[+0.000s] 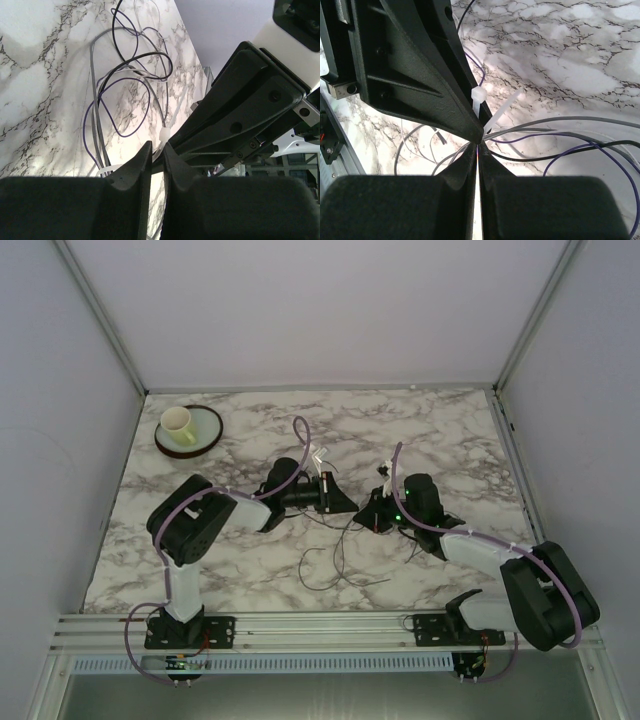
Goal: Zip-tie the wires
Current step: Tie the cable at the center of the board.
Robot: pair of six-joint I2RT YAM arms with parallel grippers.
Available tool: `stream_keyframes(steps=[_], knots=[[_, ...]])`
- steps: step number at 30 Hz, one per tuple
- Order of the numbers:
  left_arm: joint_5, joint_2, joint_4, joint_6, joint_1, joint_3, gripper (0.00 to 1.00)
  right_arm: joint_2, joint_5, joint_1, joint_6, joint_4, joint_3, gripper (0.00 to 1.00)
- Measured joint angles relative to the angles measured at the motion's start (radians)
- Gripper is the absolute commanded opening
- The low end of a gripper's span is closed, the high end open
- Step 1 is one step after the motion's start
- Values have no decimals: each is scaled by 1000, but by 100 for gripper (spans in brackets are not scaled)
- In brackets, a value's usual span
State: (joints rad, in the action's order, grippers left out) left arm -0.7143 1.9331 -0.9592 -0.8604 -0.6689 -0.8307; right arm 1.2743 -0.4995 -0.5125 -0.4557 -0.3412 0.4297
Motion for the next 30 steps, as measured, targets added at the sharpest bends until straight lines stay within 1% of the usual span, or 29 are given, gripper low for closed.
stream_keyframes(steps=[7,18,24,28,30], knots=[[0,10,-1,0,-1,-3,0,0,0,0,0,3,0,0],[2,19,-19,-19,-1,-3,0,0,5,1,2,6,0,0],[16,19,-18,-23,-1,-3,0,-1,10,2,8,13,0,14],[28,19,-18,-23,-2,-3,0,-18,11,2,14,26,0,27],[34,19,-18,-23,-2,-3,0,-34,11,2,19,29,0,32]])
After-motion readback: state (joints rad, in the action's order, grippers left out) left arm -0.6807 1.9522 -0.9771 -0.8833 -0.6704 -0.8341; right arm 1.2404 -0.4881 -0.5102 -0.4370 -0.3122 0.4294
